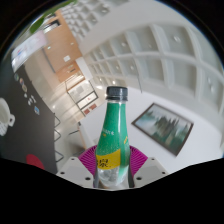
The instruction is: Pour water
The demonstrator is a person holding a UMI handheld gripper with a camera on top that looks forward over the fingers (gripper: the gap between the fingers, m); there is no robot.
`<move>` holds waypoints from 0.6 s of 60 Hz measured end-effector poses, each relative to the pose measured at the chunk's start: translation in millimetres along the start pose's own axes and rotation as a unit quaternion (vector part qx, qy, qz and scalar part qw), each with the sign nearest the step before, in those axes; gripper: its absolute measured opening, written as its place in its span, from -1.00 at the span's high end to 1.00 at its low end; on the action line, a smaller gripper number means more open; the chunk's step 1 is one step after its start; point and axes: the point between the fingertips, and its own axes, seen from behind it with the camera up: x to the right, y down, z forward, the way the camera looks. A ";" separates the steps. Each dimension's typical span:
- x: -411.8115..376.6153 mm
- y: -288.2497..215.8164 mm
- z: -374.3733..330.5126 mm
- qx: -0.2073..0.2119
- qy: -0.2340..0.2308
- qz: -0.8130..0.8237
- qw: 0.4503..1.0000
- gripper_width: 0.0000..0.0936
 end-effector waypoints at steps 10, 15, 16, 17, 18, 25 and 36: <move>-22.5 -105.1 15.3 0.156 0.052 -0.283 0.945 0.14; -61.6 -148.3 -2.0 0.236 0.062 -0.413 0.878 0.14; -72.1 -153.5 -5.4 0.249 0.062 -0.433 0.864 0.14; -82.6 -157.3 -8.2 0.261 0.061 -0.453 0.850 0.14; -96.0 -153.7 -5.7 0.270 0.059 -0.469 0.839 0.14; -159.1 -158.6 -18.2 0.305 0.033 -0.563 0.768 0.13; -205.4 -136.1 -34.7 0.340 0.013 -0.613 0.713 0.14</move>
